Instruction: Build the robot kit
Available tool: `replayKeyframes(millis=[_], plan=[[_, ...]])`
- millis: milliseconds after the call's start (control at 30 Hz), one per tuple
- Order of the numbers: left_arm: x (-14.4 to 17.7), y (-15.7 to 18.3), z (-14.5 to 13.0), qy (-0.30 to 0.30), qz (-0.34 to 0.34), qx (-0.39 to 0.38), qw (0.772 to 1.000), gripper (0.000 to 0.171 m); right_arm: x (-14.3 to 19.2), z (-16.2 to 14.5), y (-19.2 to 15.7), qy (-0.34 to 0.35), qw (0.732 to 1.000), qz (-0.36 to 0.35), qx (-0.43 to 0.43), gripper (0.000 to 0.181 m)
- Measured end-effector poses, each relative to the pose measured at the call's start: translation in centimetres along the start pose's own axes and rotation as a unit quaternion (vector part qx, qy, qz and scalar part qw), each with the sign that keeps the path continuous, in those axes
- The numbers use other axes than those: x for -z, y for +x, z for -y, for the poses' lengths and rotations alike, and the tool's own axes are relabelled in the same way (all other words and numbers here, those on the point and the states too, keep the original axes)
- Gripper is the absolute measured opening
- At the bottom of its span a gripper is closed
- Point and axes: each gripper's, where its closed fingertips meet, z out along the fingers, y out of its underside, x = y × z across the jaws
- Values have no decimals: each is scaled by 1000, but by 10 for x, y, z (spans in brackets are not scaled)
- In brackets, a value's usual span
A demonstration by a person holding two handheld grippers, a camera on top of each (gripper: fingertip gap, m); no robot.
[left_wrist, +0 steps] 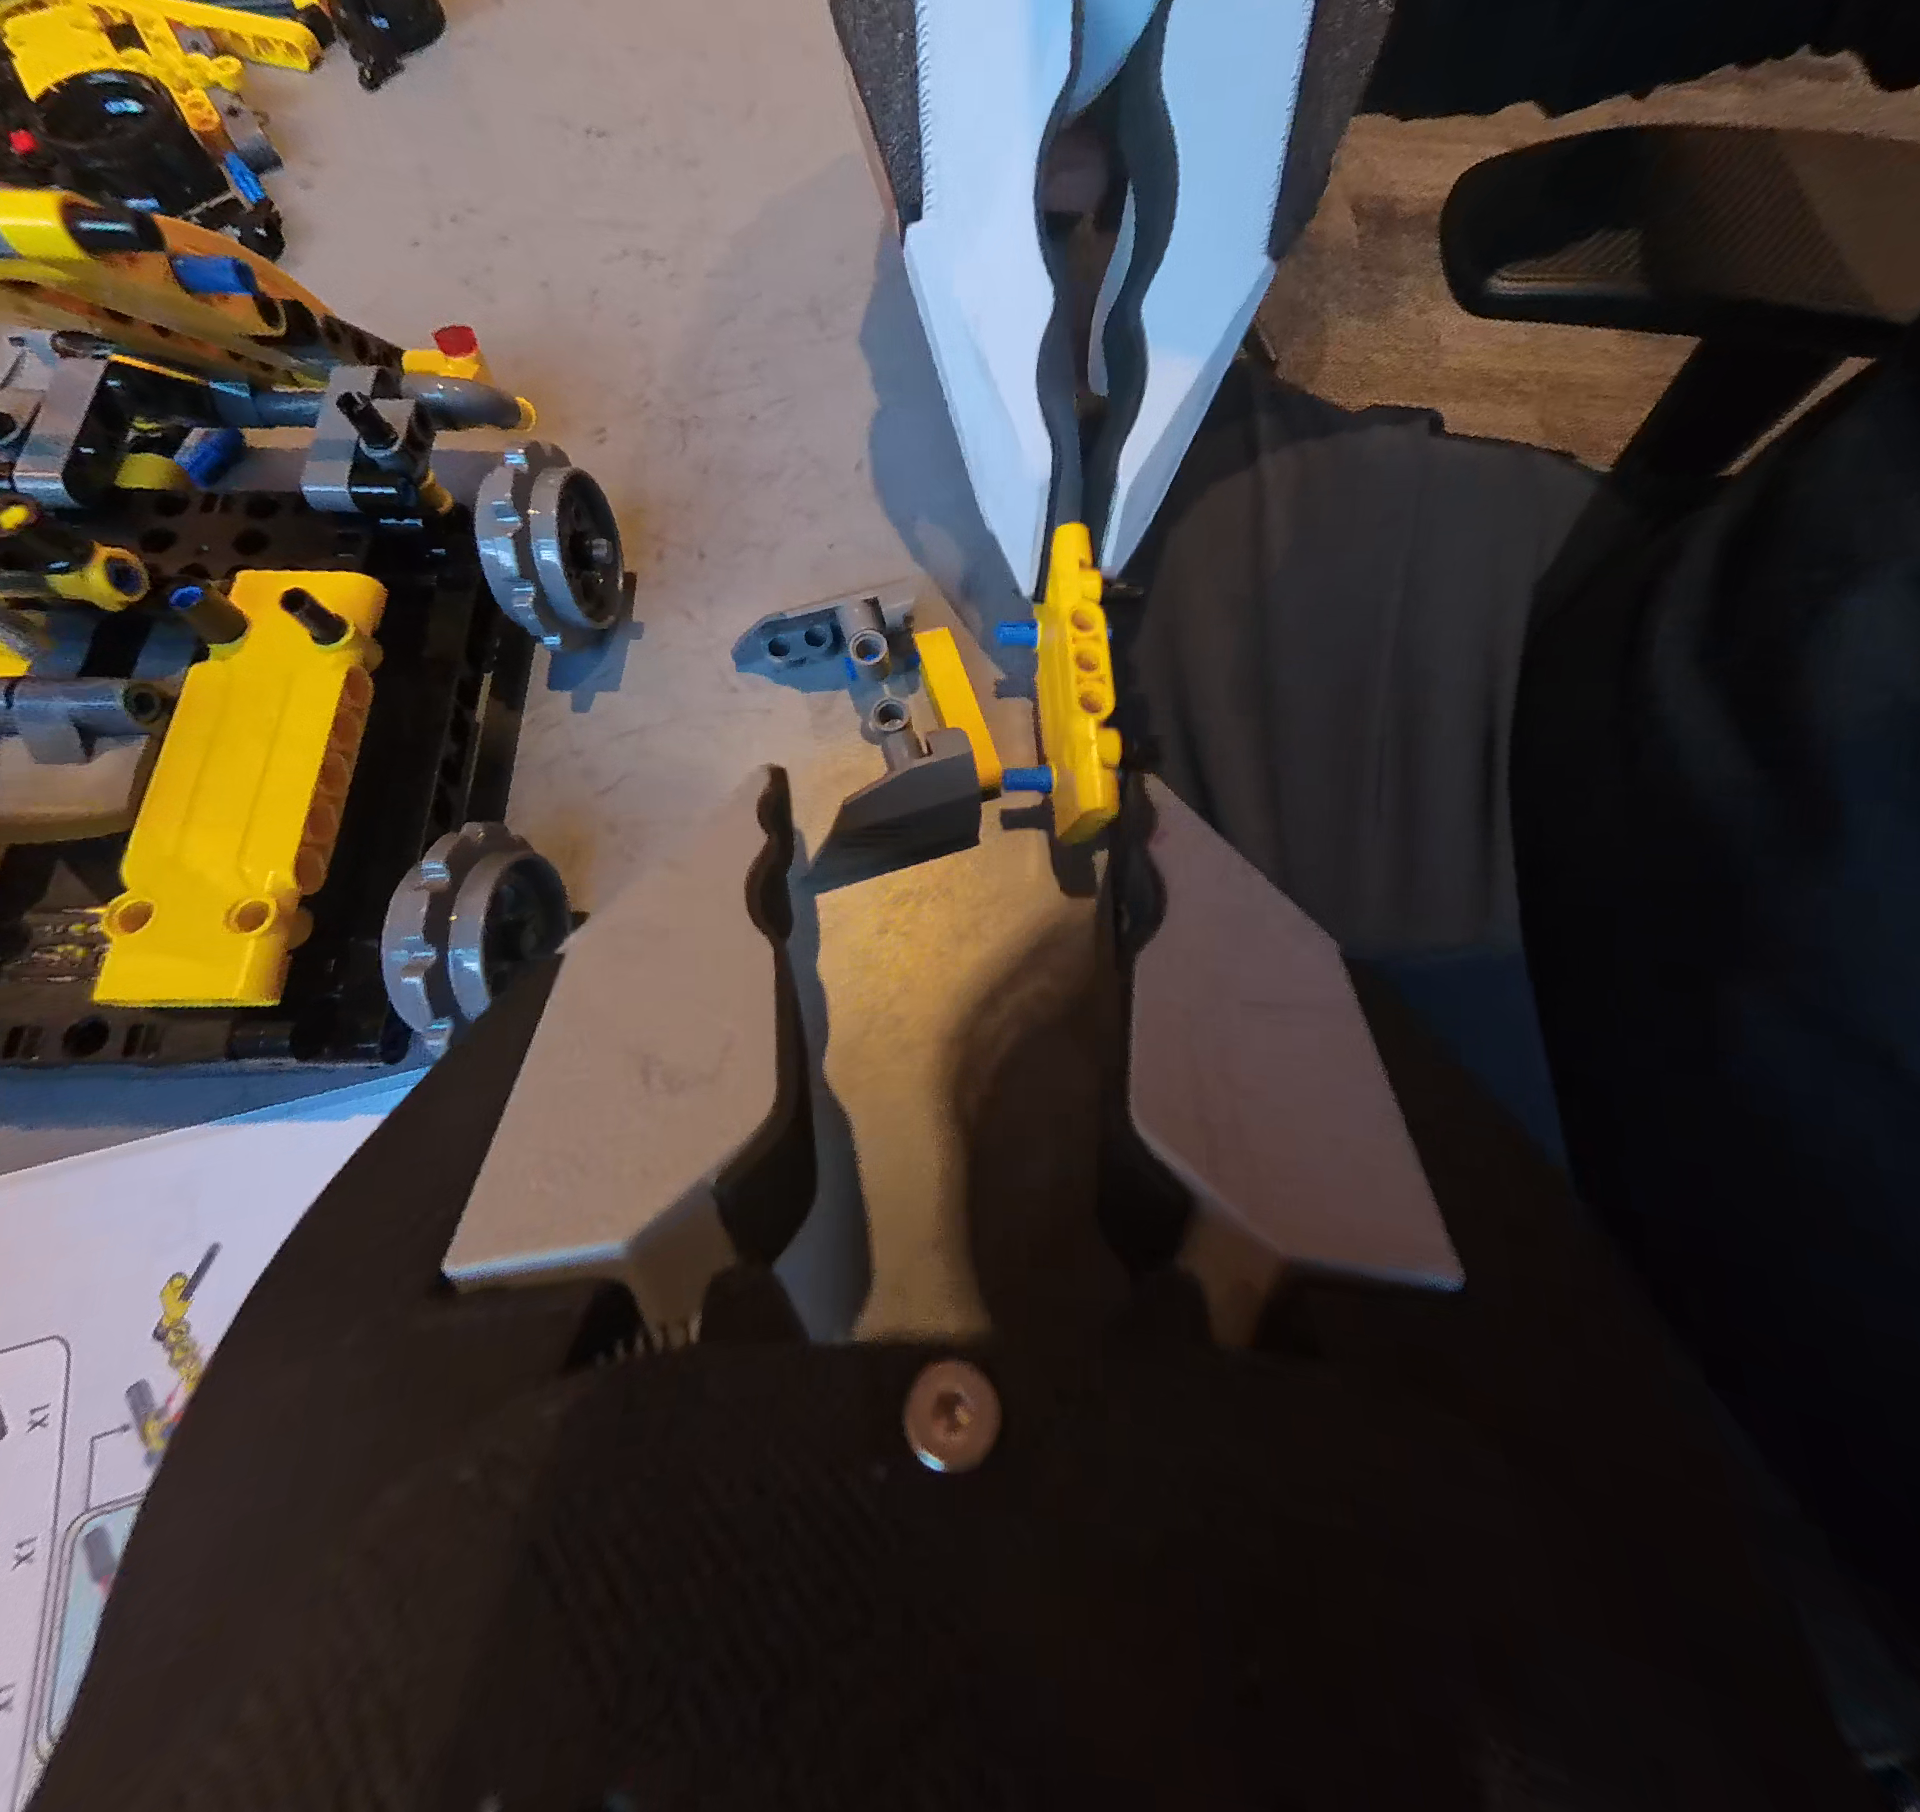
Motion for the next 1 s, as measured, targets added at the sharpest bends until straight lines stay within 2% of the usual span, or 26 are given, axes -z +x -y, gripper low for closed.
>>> replayKeyframes(millis=[133, 267, 367, 467, 533, 567, 600, 667, 767, 833, 900, 1000], plan=[[0, 6, 2, -1, -24, -15, 1000, 63, 7, -1, 3, 12, 1000, 5, -5, 7], [-2, 8, 0, -21, -54, -73, 996, 62, 8, -6, 3, 1, 1000, 24, -1, 7], [9, 7, 6, -16, -99, -72, 992, 50, 10, -5, -1, 6, 999, 35, 4, 7], [13, -16, 12, -41, -37, -30, 998, 40, 13, -7, -2, 7, 1000, 26, -2, 7], [15, -16, 20, -27, 3, 26, 999, 38, 16, -7, -3, 11, 1000, 16, -5, 7], [15, -17, 22, -19, 30, 57, 998, 39, 18, -7, -3, 15, 1000, 11, -6, 7], [15, -14, 22, -10, 48, 78, 996, 47, 21, -7, -4, 19, 1000, 7, -9, 7], [12, -8, 19, -1, 91, 83, 992, 46, 25, -7, -5, 27, 1000, -1, -12, 7], [1, -13, 4, -40, 142, 51, 988, 44, 29, -6, -5, 36, 999, -5, -18, 7], [-8, -12, -4, -66, 126, 53, 988, 38, 29, -5, -6, 37, 999, -7, -18, 7], [-11, -9, -5, -67, 108, 51, 991, 27, 28, -6, -8, 34, 999, -8, -17, 7], [-9, 1, -7, -66, 76, 24, 995, 27, 24, -1, -12, 39, 999, -9, -20, 7]])
